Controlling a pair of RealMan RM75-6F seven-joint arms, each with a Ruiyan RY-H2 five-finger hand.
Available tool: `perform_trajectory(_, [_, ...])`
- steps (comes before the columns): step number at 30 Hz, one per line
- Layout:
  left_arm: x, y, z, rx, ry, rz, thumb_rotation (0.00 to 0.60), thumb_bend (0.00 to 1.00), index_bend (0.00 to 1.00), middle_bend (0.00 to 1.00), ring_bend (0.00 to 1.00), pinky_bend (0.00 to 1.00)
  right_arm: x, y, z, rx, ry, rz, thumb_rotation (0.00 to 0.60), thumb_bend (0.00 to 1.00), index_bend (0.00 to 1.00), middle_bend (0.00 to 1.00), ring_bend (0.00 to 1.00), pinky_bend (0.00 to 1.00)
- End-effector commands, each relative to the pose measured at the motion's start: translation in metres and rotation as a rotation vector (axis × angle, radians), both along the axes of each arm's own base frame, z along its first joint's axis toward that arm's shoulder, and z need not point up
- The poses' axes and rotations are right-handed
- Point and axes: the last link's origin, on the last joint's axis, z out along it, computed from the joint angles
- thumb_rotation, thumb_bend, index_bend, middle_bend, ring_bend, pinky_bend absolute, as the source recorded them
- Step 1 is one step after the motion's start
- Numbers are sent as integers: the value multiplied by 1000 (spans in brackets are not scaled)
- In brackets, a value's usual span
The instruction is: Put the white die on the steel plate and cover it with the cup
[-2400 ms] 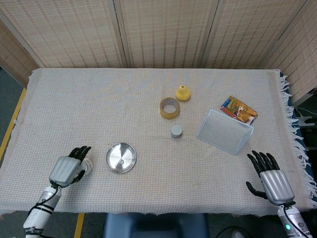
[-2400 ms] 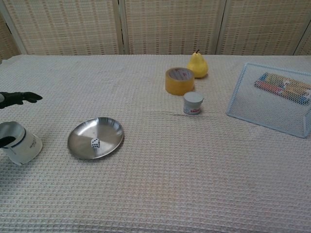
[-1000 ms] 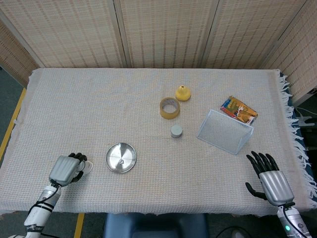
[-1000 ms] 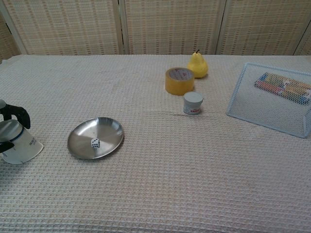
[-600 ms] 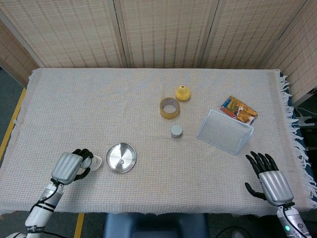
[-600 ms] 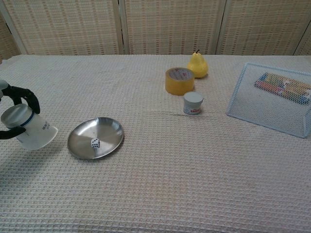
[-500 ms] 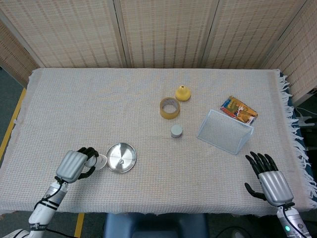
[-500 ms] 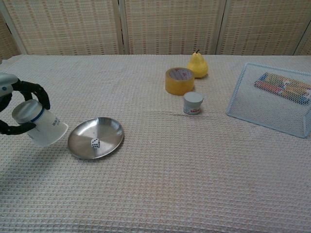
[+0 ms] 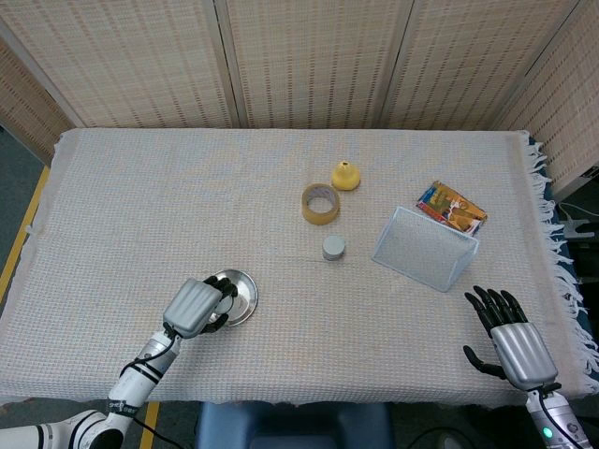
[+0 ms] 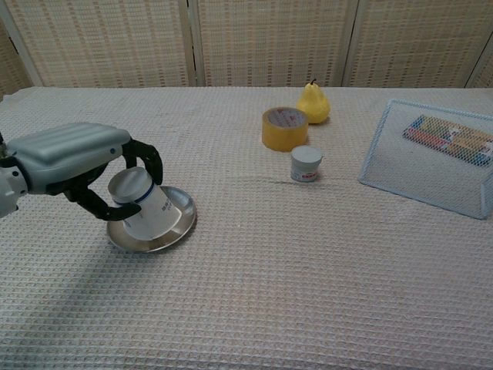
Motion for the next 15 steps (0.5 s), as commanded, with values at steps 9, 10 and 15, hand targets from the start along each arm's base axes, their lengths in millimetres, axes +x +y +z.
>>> perform_trajectory(9, [-2, 9, -18, 37, 122, -57, 600, 366, 408, 534, 485, 750, 1, 1, 2, -3, -4, 4, 452, 269, 0, 0, 0, 0])
perform_trajectory(10, [-4, 11, -20, 48, 137, -63, 600, 366, 410, 541, 491, 751, 1, 1, 2, -5, -3, 3, 451, 268, 0, 0, 0, 0])
perform_trajectory(15, [-10, 19, -21, 72, 167, -54, 600, 367, 411, 546, 492, 750, -1, 0, 2, -3, -3, -4, 451, 269, 0, 0, 0, 0])
